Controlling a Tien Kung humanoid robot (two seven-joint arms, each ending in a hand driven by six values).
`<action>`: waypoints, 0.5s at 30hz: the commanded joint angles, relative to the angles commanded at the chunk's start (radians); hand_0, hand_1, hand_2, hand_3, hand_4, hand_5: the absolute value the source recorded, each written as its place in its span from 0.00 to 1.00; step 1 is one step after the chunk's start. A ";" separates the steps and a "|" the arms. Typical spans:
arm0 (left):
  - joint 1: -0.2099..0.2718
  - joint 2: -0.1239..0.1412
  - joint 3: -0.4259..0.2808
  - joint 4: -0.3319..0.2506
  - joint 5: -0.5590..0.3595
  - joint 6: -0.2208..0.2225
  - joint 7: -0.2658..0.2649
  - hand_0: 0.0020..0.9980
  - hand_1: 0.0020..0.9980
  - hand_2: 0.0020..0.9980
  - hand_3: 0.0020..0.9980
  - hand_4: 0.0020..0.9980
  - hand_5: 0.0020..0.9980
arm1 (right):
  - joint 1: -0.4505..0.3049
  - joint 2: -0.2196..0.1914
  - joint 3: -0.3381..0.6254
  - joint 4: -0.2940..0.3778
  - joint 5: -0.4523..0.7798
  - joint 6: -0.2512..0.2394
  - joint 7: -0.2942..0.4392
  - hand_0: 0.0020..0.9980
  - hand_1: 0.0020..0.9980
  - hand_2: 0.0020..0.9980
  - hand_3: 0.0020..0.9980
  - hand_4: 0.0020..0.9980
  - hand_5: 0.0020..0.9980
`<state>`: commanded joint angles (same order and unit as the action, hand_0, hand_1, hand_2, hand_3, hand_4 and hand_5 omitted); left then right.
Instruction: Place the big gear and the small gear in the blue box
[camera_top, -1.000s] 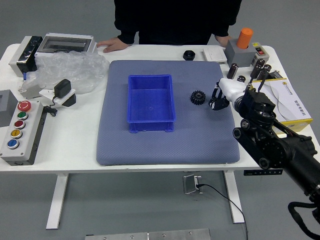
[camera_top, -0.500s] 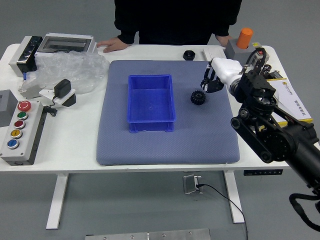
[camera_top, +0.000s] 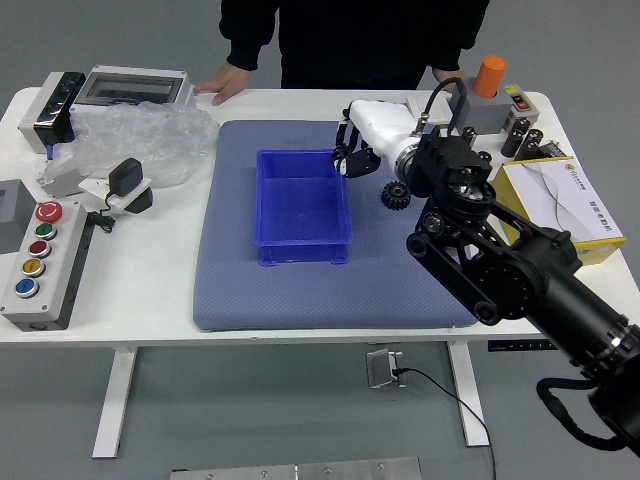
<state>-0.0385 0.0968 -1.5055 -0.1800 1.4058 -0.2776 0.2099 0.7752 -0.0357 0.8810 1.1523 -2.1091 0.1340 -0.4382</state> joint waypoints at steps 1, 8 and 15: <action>0.000 0.000 0.000 0.000 0.001 0.000 0.000 0.86 0.82 0.83 0.87 0.78 0.31 | 0.000 0.008 -0.002 -0.004 0.001 -0.001 0.001 0.65 0.48 0.46 0.45 0.72 0.00; 0.000 -0.002 -0.002 0.000 0.010 -0.002 0.003 0.86 0.82 0.83 0.87 0.78 0.31 | -0.002 0.036 -0.019 -0.043 0.017 -0.002 0.008 0.65 0.48 0.46 0.45 0.73 0.00; 0.000 -0.002 -0.005 0.000 0.018 -0.003 0.005 0.86 0.83 0.83 0.87 0.78 0.31 | -0.002 0.036 -0.023 -0.074 0.061 0.034 0.010 0.61 0.55 0.64 0.81 0.82 0.27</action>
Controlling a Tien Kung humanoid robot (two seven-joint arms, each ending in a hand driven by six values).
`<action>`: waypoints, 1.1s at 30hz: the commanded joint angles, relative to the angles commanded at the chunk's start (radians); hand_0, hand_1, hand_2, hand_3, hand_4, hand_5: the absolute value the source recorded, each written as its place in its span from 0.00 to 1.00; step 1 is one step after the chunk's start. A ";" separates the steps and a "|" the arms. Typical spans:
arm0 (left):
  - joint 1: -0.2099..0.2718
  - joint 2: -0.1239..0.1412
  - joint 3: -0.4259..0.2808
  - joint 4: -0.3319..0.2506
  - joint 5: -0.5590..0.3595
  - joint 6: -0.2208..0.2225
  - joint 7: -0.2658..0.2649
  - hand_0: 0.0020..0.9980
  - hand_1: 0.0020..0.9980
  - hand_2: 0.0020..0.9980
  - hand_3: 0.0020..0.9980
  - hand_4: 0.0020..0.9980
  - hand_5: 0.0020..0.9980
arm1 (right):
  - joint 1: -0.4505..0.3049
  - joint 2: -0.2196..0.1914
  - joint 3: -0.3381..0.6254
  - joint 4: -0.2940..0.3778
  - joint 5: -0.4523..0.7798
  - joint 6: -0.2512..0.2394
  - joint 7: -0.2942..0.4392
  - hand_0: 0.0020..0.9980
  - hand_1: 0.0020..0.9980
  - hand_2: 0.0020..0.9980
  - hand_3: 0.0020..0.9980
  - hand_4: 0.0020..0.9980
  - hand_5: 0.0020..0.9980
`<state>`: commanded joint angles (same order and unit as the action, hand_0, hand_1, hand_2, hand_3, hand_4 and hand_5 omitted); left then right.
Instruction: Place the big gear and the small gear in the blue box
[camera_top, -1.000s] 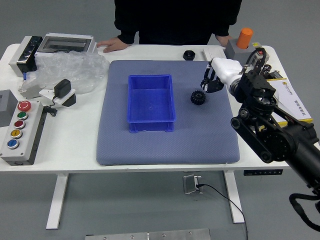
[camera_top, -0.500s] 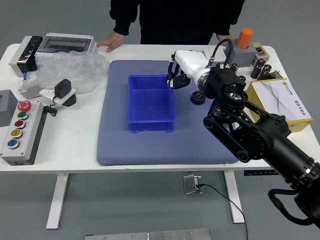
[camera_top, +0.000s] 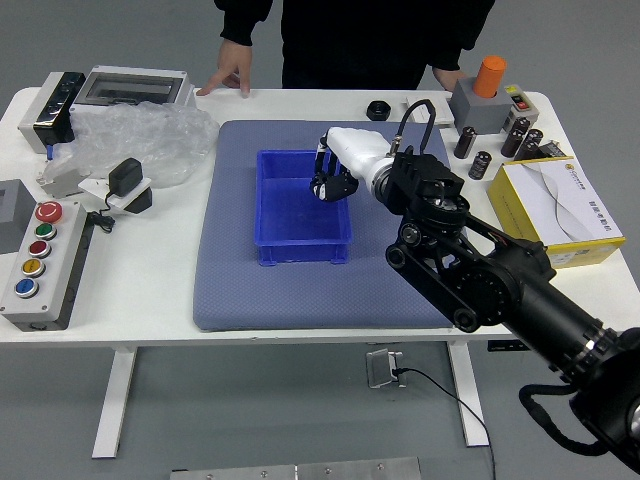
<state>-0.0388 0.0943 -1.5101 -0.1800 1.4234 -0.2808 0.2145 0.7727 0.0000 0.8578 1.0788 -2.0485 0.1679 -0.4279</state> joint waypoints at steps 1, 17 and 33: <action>0.000 0.000 0.000 0.000 0.001 0.000 0.000 0.86 0.83 0.83 0.87 0.78 0.31 | 0.000 0.000 0.000 -0.003 0.004 0.003 0.000 0.61 0.55 0.64 0.81 0.82 0.27; -0.001 0.000 -0.006 0.000 0.009 0.000 -0.001 0.86 0.83 0.83 0.87 0.78 0.31 | 0.019 0.000 -0.004 -0.008 0.032 0.021 0.002 0.64 0.61 0.71 0.96 0.88 0.32; -0.008 0.001 0.001 0.000 -0.012 0.003 -0.003 0.86 0.83 0.83 0.87 0.78 0.31 | 0.045 -0.106 0.003 -0.082 0.079 0.039 0.022 0.63 0.61 0.70 0.88 0.86 0.32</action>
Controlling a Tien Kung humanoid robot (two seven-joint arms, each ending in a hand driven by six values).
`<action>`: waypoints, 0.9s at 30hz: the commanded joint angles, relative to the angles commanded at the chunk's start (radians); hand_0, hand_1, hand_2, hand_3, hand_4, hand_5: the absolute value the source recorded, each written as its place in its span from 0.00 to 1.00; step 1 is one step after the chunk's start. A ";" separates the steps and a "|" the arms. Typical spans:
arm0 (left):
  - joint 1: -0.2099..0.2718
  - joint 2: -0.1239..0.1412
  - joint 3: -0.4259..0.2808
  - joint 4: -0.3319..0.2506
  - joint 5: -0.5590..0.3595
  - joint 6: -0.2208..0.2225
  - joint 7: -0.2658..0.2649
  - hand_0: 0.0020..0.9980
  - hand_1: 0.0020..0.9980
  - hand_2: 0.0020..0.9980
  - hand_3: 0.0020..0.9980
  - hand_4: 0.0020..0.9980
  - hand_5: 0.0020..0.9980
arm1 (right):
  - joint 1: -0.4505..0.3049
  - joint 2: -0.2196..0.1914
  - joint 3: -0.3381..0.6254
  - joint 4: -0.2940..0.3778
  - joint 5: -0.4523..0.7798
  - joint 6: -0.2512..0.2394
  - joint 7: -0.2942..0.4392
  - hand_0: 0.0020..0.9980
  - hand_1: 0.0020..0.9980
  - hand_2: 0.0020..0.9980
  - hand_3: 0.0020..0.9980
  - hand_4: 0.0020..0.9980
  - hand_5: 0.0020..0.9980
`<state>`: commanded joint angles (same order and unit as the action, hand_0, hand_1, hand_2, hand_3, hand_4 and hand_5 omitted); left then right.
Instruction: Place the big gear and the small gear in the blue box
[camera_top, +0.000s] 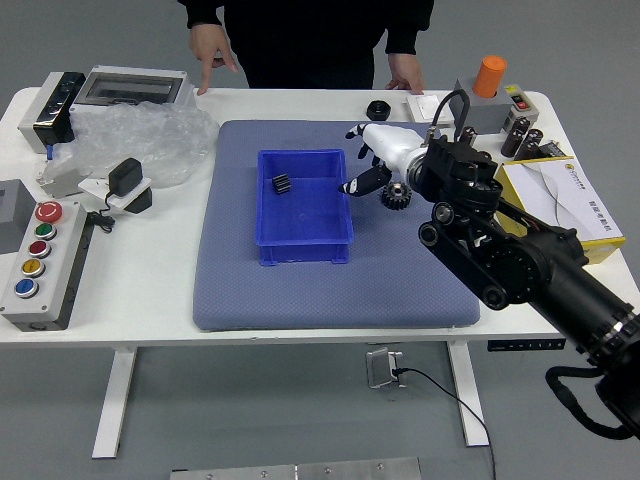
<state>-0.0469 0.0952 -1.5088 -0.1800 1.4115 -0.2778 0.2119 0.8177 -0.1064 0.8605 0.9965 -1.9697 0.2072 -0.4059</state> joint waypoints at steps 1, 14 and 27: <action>-0.001 0.000 0.000 0.000 0.000 0.000 0.000 0.86 0.83 0.83 0.87 0.78 0.31 | 0.004 -0.007 -0.002 -0.011 0.005 0.003 0.002 0.63 0.61 0.70 0.88 0.86 0.32; -0.005 0.001 0.002 0.000 -0.004 0.001 0.000 0.86 0.83 0.83 0.87 0.78 0.31 | 0.051 -0.054 -0.056 -0.108 0.039 0.037 0.014 0.65 0.64 0.76 0.87 0.86 0.31; -0.013 -0.001 0.001 0.000 0.000 0.000 0.000 0.86 0.83 0.83 0.87 0.78 0.31 | 0.100 -0.033 -0.152 -0.246 0.077 0.009 0.063 0.66 0.64 0.75 0.87 0.86 0.30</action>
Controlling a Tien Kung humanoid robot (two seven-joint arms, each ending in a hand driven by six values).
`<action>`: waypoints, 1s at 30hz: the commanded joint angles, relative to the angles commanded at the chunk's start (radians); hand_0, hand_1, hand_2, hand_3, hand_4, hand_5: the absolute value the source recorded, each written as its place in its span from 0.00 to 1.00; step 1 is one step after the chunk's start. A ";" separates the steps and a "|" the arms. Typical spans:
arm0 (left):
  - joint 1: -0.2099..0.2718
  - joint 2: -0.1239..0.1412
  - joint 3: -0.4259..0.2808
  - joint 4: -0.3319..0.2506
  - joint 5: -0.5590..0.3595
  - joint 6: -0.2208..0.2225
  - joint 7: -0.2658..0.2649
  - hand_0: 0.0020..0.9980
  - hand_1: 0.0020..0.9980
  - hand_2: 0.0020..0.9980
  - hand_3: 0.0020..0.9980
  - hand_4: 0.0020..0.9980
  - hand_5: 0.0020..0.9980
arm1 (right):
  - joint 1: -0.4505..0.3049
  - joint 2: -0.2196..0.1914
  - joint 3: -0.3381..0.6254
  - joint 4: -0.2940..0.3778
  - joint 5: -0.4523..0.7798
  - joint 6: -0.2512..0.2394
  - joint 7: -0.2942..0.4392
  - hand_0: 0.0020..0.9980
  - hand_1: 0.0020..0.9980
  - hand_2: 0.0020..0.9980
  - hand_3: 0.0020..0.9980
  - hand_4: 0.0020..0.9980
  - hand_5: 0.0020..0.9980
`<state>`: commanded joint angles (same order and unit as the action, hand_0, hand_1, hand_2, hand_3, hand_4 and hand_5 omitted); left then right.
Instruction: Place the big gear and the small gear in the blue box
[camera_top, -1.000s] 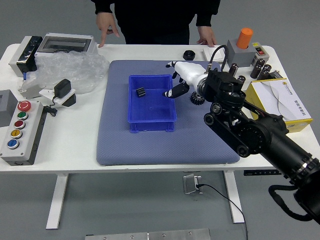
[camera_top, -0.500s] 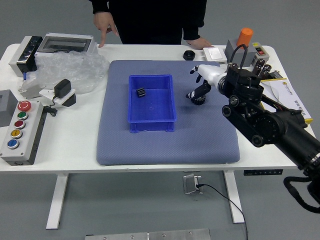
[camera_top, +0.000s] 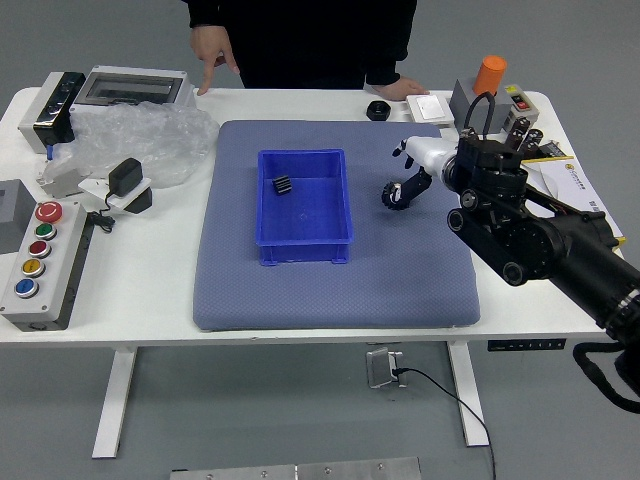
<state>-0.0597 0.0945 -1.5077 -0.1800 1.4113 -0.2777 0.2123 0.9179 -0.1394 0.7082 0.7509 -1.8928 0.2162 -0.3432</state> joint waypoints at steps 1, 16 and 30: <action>-0.001 0.000 0.000 0.000 0.001 0.000 0.000 0.86 0.83 0.83 0.87 0.78 0.31 | 0.003 0.005 -0.005 -0.013 0.002 -0.004 0.005 0.66 0.64 0.75 0.87 0.86 0.30; -0.006 -0.002 -0.001 0.000 0.012 -0.002 0.001 0.86 0.82 0.83 0.87 0.78 0.31 | 0.046 0.048 -0.056 -0.174 0.046 -0.046 0.084 0.66 0.63 0.74 0.85 0.85 0.30; -0.010 -0.007 -0.002 0.000 0.021 -0.005 0.002 0.86 0.82 0.83 0.87 0.78 0.31 | 0.064 0.092 -0.057 -0.279 0.063 -0.066 0.110 0.66 0.62 0.73 0.83 0.83 0.30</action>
<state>-0.0693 0.0875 -1.5098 -0.1800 1.4324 -0.2823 0.2145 0.9823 -0.0472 0.6517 0.4716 -1.8299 0.1500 -0.2335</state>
